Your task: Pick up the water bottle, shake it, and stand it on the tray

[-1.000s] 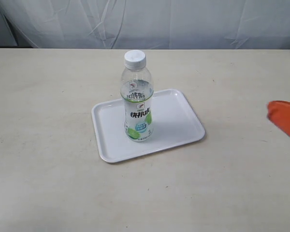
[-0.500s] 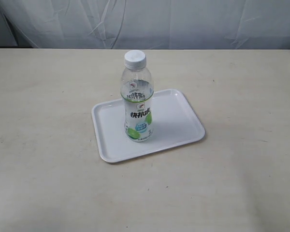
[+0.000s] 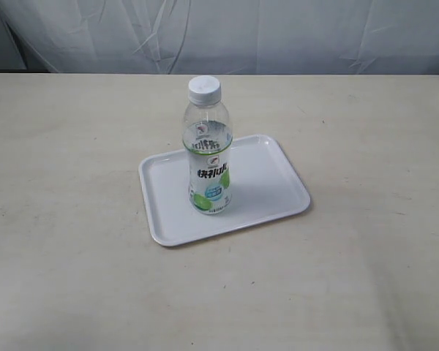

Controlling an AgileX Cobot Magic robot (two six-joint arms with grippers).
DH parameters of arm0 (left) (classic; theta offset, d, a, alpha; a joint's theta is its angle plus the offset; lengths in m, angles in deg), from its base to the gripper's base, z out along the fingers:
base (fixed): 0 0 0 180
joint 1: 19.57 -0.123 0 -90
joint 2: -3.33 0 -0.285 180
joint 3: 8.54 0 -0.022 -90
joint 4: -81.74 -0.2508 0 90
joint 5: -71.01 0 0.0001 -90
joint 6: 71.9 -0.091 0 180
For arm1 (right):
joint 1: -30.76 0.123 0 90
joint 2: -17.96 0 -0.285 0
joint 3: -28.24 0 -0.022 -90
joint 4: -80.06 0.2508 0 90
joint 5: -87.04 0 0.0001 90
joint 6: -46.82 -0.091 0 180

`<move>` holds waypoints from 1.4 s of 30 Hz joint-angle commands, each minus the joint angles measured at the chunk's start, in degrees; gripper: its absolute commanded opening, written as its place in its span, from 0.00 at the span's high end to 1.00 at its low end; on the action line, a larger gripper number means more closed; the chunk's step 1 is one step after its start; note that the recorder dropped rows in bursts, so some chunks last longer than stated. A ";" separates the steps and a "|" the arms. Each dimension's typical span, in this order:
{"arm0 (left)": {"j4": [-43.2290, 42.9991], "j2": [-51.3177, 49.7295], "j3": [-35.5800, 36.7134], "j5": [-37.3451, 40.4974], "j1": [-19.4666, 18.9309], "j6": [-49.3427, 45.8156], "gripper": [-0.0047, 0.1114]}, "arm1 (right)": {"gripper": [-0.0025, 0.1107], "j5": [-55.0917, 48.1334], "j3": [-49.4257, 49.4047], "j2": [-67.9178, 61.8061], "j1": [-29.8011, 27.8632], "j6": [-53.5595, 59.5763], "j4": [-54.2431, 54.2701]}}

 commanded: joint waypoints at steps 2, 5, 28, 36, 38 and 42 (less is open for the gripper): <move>0.15 0.24 0.13 -0.68 -0.05 0.47 0.96 | 0.90 0.28 -0.30 0.41 -2.70 0.54 -0.71; 0.15 0.24 0.13 -0.68 -0.05 0.47 0.96 | 0.90 0.28 -0.30 0.41 -3.11 0.54 -0.71; 0.15 0.24 0.13 -0.68 -0.05 0.47 0.96 | 0.90 0.28 -0.30 0.41 -3.12 0.44 -0.71; 0.15 0.24 0.13 -0.68 -0.05 0.47 0.96 | 0.90 0.28 -0.30 0.41 -3.12 0.44 -0.71; 0.15 0.24 0.13 -0.68 -0.05 0.47 0.96 | 0.90 0.28 -0.30 0.41 -3.12 0.44 -0.71; 0.15 0.24 0.13 -0.68 -0.05 0.47 0.96 | 0.90 0.28 -0.30 0.41 -3.12 0.44 -0.71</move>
